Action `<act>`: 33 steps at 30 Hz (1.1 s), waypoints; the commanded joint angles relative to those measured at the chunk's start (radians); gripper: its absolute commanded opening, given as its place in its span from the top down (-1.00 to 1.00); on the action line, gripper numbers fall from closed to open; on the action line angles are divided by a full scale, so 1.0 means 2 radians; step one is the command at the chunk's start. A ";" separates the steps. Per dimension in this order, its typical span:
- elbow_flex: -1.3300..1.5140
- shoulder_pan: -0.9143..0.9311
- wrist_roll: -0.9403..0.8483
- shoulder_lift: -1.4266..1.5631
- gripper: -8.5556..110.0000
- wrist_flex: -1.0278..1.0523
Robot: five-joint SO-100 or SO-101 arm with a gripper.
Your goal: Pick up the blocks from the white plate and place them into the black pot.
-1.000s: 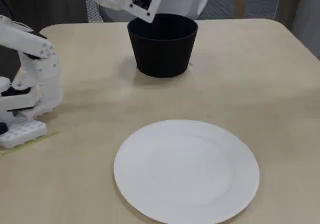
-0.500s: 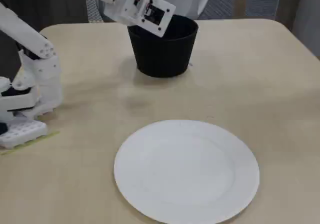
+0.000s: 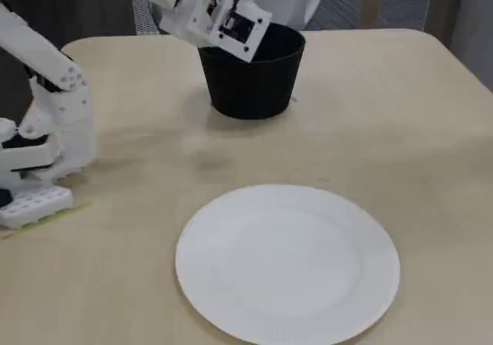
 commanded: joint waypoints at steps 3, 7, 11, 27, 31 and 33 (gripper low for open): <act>-0.030 0.110 -0.008 0.084 0.90 0.081; -0.047 0.228 -0.004 0.161 0.90 0.177; -0.054 0.279 0.002 0.230 0.90 0.268; 0.144 0.251 -0.006 0.502 0.90 0.370; 0.176 0.257 -0.011 0.502 0.90 0.367; 0.189 0.261 -0.015 0.502 0.90 0.368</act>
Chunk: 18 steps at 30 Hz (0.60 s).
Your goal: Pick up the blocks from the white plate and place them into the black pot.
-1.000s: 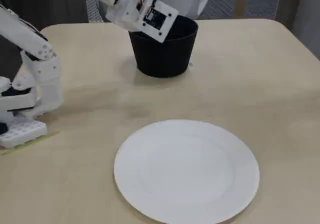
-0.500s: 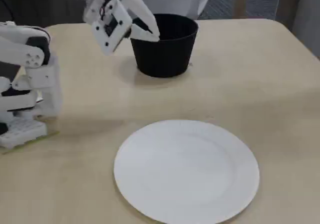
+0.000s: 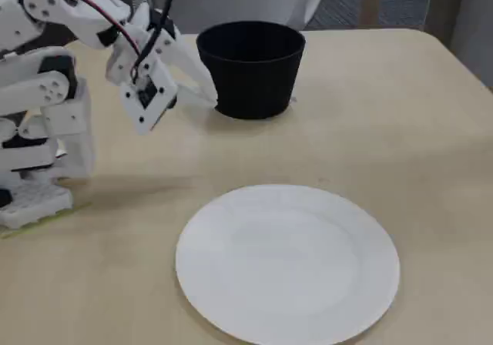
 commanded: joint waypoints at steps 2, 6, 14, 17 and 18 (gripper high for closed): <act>0.015 0.011 -0.011 0.003 0.90 0.002; 0.037 0.011 -0.014 0.003 0.90 -0.005; 0.067 0.010 -0.018 0.003 0.90 -0.001; 0.078 0.008 -0.019 0.003 0.90 -0.004; 0.081 0.007 -0.019 0.003 0.90 -0.006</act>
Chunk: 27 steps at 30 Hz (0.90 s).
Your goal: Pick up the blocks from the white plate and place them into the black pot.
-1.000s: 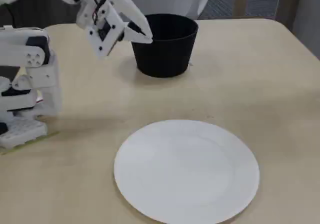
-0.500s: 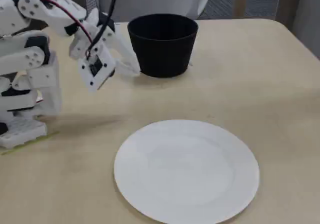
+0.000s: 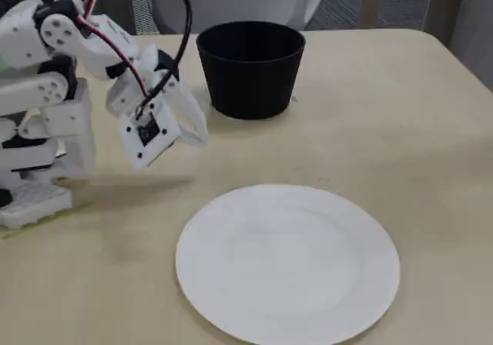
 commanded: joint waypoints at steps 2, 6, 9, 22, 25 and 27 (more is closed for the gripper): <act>0.003 -0.007 -0.003 0.002 0.90 -0.008; 0.003 -0.009 -0.005 0.002 0.88 -0.008; 0.004 -0.009 -0.006 0.002 0.90 -0.008; 0.005 -0.009 -0.006 0.002 0.90 -0.012; 0.005 -0.009 -0.006 0.002 0.90 -0.012; 0.005 -0.009 -0.006 0.002 0.90 -0.012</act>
